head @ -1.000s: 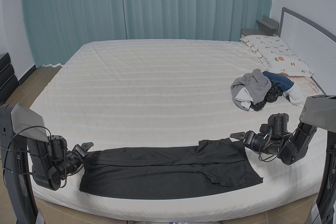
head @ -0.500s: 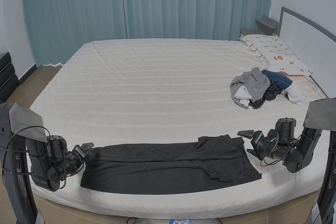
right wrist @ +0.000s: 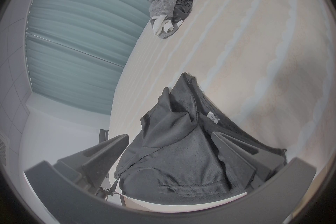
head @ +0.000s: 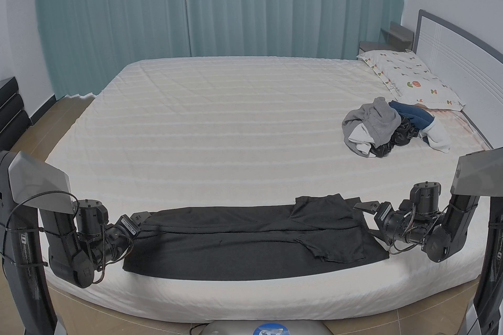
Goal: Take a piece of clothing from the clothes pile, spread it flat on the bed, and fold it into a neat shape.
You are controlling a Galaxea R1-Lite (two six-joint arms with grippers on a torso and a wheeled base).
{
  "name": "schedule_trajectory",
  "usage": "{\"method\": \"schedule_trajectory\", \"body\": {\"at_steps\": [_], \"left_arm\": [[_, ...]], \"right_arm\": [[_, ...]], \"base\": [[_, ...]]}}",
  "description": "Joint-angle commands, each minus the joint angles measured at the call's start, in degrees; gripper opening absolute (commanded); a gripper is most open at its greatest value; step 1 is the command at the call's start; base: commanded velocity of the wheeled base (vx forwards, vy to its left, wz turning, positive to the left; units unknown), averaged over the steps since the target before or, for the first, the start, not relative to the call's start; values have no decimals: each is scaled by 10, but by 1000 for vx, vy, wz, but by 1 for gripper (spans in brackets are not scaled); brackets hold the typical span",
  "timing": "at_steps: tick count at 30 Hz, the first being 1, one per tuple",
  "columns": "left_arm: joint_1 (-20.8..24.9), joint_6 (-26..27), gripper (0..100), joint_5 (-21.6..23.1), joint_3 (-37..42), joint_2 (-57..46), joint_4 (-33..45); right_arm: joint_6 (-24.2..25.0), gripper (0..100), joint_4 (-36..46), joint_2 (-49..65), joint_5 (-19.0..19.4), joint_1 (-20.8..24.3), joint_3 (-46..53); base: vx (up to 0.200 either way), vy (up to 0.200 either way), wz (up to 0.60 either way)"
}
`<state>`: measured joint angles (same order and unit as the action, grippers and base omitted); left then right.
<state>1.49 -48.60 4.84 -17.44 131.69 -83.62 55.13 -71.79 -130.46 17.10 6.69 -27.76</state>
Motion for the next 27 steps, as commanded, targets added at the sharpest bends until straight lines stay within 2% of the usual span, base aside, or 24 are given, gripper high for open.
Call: {"method": "schedule_trajectory", "body": {"at_steps": [1, 4, 9, 12, 20, 27], "left_arm": [[7, 2, 100, -25, -29, 7, 25], [7, 2, 100, -48, -61, 8, 72], [5, 2, 100, -53, -83, 10, 79], [1, 8, 100, -43, -94, 12, 76], [-33, 54, 100, 47, -90, 15, 77], [-39, 88, 100, 57, -97, 43, 75]], "right_arm": [[0, 100, 0, -2, 0, 3, 1], [0, 100, 0, -2, 0, 3, 1], [0, 100, 0, -4, 0, 3, 1], [0, 100, 0, -5, 0, 3, 0], [0, 100, 0, -5, 4, 3, -1], [1, 100, 0, -4, 4, 3, -2]], "base": [[0, 0, 0], [0, 0, 0], [0, 0, 0], [0, 0, 0], [0, 0, 0], [0, 0, 0]]}}
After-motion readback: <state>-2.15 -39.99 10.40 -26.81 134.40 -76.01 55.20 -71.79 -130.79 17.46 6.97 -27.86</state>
